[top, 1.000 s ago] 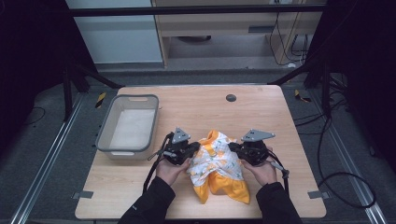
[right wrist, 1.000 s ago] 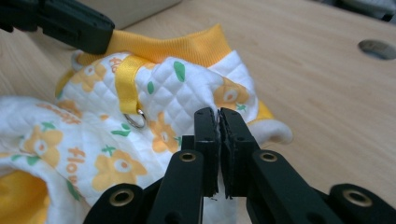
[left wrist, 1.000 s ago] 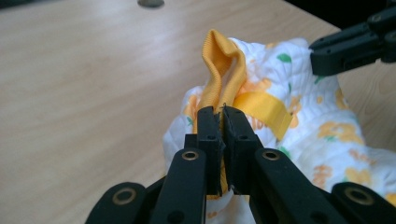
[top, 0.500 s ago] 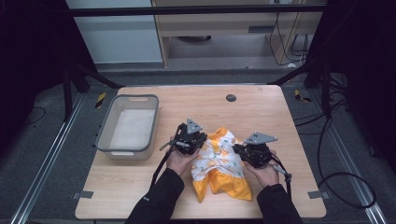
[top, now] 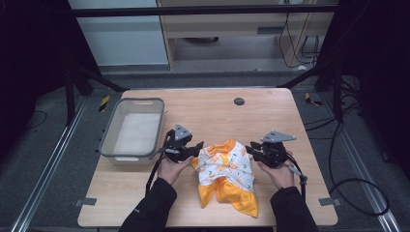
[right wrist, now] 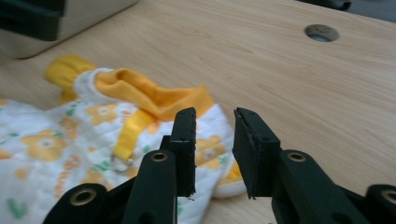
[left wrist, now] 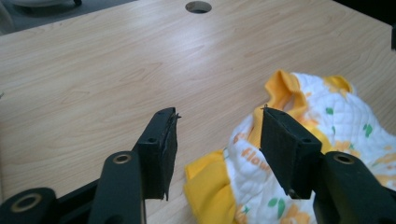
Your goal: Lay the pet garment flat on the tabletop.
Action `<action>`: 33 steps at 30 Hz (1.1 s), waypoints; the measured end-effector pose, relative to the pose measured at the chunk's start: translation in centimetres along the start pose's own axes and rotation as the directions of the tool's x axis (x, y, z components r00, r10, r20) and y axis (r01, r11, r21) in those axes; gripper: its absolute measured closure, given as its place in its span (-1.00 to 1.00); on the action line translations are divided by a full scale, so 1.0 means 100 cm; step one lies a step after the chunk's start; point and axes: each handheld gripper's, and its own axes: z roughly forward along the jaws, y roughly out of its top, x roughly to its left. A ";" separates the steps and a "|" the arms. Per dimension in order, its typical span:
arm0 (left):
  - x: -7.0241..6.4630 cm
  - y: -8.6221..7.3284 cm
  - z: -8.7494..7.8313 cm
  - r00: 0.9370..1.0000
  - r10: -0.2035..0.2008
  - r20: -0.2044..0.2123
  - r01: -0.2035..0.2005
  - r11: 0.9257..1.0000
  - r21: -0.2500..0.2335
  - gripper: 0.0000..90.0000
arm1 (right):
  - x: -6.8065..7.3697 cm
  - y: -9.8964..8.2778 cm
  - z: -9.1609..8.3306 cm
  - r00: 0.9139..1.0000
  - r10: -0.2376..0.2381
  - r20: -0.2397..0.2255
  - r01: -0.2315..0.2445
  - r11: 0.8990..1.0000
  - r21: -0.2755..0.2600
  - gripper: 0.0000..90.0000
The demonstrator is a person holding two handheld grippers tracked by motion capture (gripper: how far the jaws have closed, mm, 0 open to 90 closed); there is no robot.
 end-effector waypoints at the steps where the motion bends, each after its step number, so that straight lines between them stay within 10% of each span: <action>1: 0.001 -0.002 0.000 1.000 0.004 -0.001 -0.004 1.000 0.008 -0.02 | -0.004 0.000 0.001 1.000 0.005 0.016 -0.005 1.000 0.003 0.48; 8: 0.005 -0.016 0.017 1.000 0.016 0.003 -0.016 0.997 0.081 -0.11 | -0.020 -0.013 0.031 0.997 0.021 0.074 -0.027 0.996 0.085 0.36; 18: 0.003 -0.035 0.039 0.999 0.047 0.028 -0.052 0.978 0.204 0.10 | -0.021 -0.027 0.054 0.999 0.018 0.040 -0.024 0.985 0.169 0.40; 24: 0.002 -0.038 0.039 0.998 0.012 0.057 -0.024 0.976 0.215 0.69 | -0.016 -0.029 0.056 1.000 0.006 0.019 -0.009 0.981 0.194 0.86; 33: -0.002 -0.033 0.025 0.998 0.016 0.058 -0.025 0.987 0.160 0.89 | -0.009 -0.019 0.039 1.000 -0.011 0.012 0.009 0.990 0.142 1.00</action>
